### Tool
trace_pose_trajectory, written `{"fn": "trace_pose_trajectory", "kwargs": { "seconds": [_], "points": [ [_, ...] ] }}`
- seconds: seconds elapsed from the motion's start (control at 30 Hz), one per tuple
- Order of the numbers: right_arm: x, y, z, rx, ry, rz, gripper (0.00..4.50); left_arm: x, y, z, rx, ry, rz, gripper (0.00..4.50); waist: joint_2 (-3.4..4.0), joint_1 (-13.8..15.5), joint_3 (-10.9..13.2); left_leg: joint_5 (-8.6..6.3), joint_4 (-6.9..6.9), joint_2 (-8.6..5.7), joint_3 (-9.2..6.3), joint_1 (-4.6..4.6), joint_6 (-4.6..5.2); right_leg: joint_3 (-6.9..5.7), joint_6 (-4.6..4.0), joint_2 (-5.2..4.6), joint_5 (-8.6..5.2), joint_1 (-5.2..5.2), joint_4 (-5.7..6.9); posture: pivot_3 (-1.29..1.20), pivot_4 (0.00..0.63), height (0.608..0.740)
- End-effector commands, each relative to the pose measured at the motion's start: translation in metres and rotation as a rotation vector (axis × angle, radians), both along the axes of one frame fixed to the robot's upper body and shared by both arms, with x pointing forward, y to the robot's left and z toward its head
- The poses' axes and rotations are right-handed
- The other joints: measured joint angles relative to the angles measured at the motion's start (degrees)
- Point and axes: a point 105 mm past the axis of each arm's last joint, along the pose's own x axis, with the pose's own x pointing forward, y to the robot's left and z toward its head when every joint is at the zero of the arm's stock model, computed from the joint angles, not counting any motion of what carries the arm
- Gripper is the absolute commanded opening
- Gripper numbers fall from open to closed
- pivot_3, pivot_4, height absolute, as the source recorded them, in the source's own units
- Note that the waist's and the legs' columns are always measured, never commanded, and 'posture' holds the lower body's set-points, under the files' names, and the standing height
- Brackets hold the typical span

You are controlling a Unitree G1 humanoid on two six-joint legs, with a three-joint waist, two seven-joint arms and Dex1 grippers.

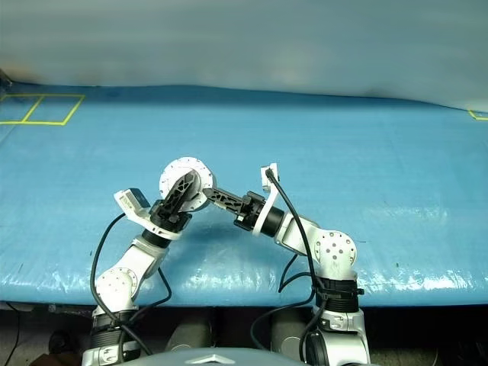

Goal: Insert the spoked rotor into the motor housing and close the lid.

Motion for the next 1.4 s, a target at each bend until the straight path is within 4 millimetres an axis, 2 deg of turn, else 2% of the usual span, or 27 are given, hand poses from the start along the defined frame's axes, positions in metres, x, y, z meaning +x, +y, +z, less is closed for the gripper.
{"fn": "trace_pose_trajectory", "kwargs": {
  "seconds": [0.03, 0.27, 0.33, 0.43, 0.53, 0.63, 0.7, 0.83, 0.97, 1.07, 1.13, 1.3, 1.4],
  "points": [
    [-0.003, -0.001, 0.023, 0.068, -0.084, -0.002, 1.16, 0.000, 0.003, 0.004, -0.005, -0.027, 0.014, 2.67, -0.01, 0.0, 0.0, 0.00, 0.00, 0.00, 0.00, 0.00, 0.00, 0.00, 0.00, 0.00, 0.00, 0.00, -0.01, 0.00, 0.150, 0.740],
    [0.010, -0.004, 0.015, 0.027, -0.068, -0.072, 1.16, 0.007, 0.009, -0.002, 0.011, 0.034, 0.084, 2.67, -0.06, 0.0, 0.0, 0.00, 0.00, 0.00, -0.01, 0.00, 0.00, 0.00, 0.00, 0.00, 0.00, 0.00, -0.02, 0.00, 0.150, 0.740],
    [0.014, -0.006, 0.012, 0.008, -0.072, -0.098, 1.90, 0.009, 0.011, -0.004, 0.026, 0.050, 0.110, 2.67, -0.06, 0.0, 0.0, 0.00, 0.00, 0.00, -0.01, 0.00, 0.00, 0.00, 0.00, 0.00, 0.00, 0.00, -0.02, 0.00, 0.150, 0.740],
    [0.021, -0.009, 0.012, -0.009, -0.089, -0.165, 2.77, 0.015, 0.016, -0.010, 0.047, 0.088, 0.166, 2.67, -0.06, 0.0, 0.0, 0.00, 0.00, -0.01, -0.01, 0.00, 0.00, 0.00, 0.01, 0.00, 0.00, 0.00, -0.02, 0.00, 0.150, 0.740],
    [0.029, -0.013, 0.010, -0.040, -0.103, -0.226, 2.77, 0.019, 0.021, -0.018, 0.083, 0.116, 0.214, 2.67, -0.08, 0.0, 0.0, 0.00, 0.00, 0.00, -0.02, 0.00, 0.00, -0.01, 0.01, 0.01, 0.00, -0.01, -0.02, 0.00, 0.150, 0.740],
    [0.037, -0.019, 0.004, -0.079, -0.104, -0.290, 2.77, 0.029, 0.037, -0.030, 0.098, 0.183, 0.338, 2.67, -0.09, 0.1, 0.1, 0.00, 0.00, -0.01, -0.02, -0.02, 0.00, -0.02, 0.02, 0.00, 0.01, 0.00, -0.05, 0.00, 0.150, 0.740],
    [0.039, -0.022, 0.002, -0.108, -0.124, -0.307, 2.77, 0.037, 0.054, -0.031, 0.060, 0.217, 0.435, 2.67, -0.14, 0.3, 0.1, 0.00, 0.00, -0.02, -0.02, -0.04, 0.00, -0.02, 0.04, -0.01, 0.02, 0.00, -0.07, 0.00, 0.150, 0.740],
    [0.034, -0.023, -0.002, -0.150, -0.155, -0.288, 2.77, 0.063, 0.104, -0.023, 0.071, 0.278, 0.684, 2.67, -0.36, 0.5, 0.2, 0.01, 0.00, -0.01, -0.08, -0.04, -0.01, -0.07, 0.04, 0.01, 0.02, -0.01, -0.05, 0.00, 0.150, 0.740],
    [0.035, -0.028, -0.006, -0.162, -0.145, -0.307, 2.77, 0.082, 0.127, -0.025, 0.130, 0.375, 0.777, 2.67, -0.39, 0.6, 0.2, 0.01, 0.01, -0.01, -0.12, -0.04, -0.02, -0.10, 0.12, 0.03, 0.08, 0.01, -0.05, 0.00, 0.150, 0.740],
    [0.036, -0.035, -0.010, -0.174, -0.137, -0.345, 2.77, 0.100, 0.155, -0.034, 0.207, 0.519, 0.899, 2.67, -0.45, 1.2, 0.3, 0.00, 0.00, -0.07, -0.18, -0.06, -0.03, -0.11, 0.33, 0.00, 0.19, 0.04, -0.07, 0.00, 0.150, 0.740],
    [0.036, -0.035, -0.009, -0.175, -0.142, -0.349, 2.77, 0.104, 0.161, -0.038, 0.221, 0.562, 0.915, 2.67, -0.50, 1.2, 0.3, 0.00, 0.00, -0.07, -0.19, -0.09, -0.03, -0.13, 0.37, 0.00, 0.21, 0.03, -0.08, 0.00, 0.150, 0.740],
    [0.034, -0.034, -0.009, -0.175, -0.145, -0.348, 2.77, 0.106, 0.154, -0.052, 0.275, 0.611, 0.867, 2.67, -0.50, 1.3, 0.3, 0.01, 0.00, -0.09, -0.19, -0.12, -0.04, -0.12, 0.41, -0.02, 0.25, 0.03, -0.15, 0.00, 0.150, 0.740],
    [0.034, -0.033, -0.008, -0.166, -0.138, -0.345, 2.80, 0.099, 0.152, -0.062, 0.310, 0.637, 0.852, 3.48, -0.49, 1.3, 0.3, 0.03, 0.00, -0.09, -0.19, -0.06, -0.07, -0.12, 0.41, -0.02, 0.24, 0.06, -0.09, 0.00, 0.150, 0.740]
  ]
}}
